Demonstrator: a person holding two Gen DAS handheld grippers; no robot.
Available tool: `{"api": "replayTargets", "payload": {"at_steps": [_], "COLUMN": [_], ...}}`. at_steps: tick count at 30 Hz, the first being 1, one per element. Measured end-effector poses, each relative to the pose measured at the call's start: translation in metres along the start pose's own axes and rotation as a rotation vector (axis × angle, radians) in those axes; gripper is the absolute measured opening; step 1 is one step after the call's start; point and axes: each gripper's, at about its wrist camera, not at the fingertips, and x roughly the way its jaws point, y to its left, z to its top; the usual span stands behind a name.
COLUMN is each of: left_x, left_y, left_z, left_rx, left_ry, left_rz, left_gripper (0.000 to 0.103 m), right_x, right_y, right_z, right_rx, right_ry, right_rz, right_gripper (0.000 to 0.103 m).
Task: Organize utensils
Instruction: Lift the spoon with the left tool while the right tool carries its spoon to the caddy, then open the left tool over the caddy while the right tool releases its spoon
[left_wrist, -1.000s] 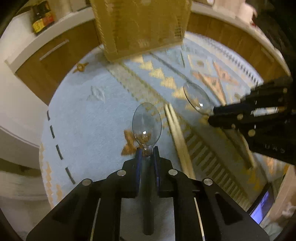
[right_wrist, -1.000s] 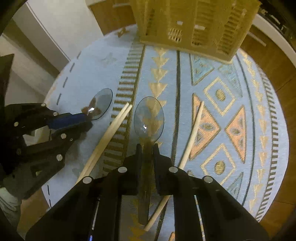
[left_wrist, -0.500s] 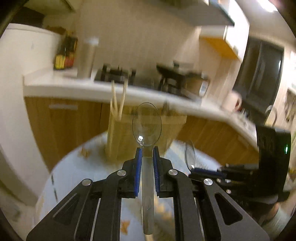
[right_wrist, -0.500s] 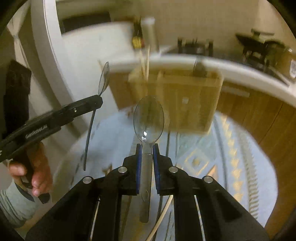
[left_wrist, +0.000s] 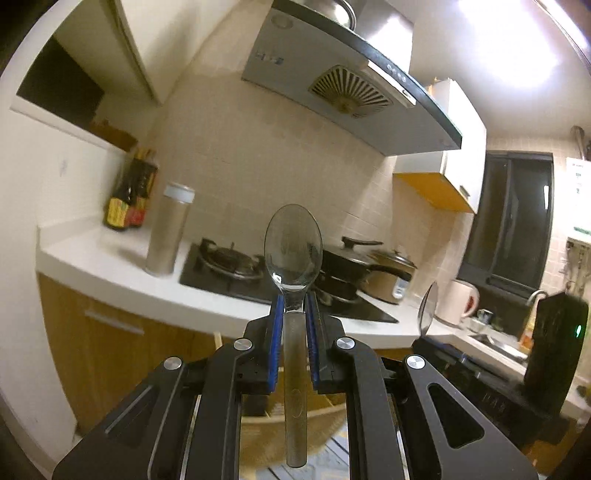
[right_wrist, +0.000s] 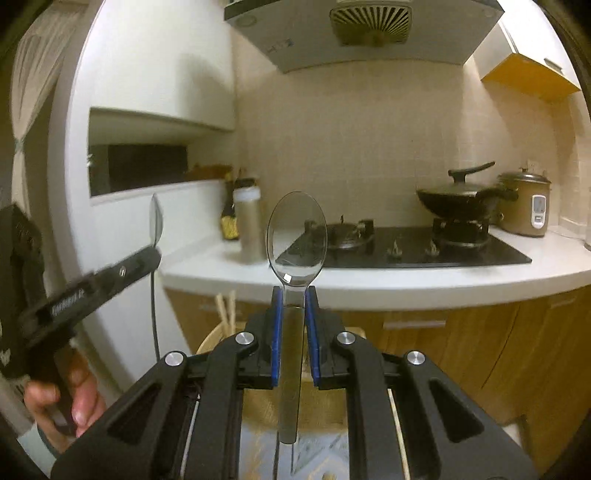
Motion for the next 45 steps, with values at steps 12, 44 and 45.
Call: {"api": "replayTargets", "payload": {"at_steps": [12, 44, 45], "left_x": [0.046, 0.055, 0.051], "left_y": [0.029, 0.038, 0.039], "left_z": [-0.005, -0.035, -0.034], "left_rx": [0.02, 0.079, 0.072], "left_ry": [-0.053, 0.031, 0.037], "left_rz": [0.076, 0.101, 0.098], "left_gripper": [0.01, 0.022, 0.029], "right_x": [0.057, 0.049, 0.041], "right_y": [-0.021, -0.035, -0.035], "right_z": [0.007, -0.039, -0.039], "right_rx": [-0.042, -0.029, -0.023], "right_ry": [-0.091, -0.022, -0.013], "right_rz": [-0.152, -0.191, -0.182], "right_gripper": [0.01, 0.071, 0.071]}}
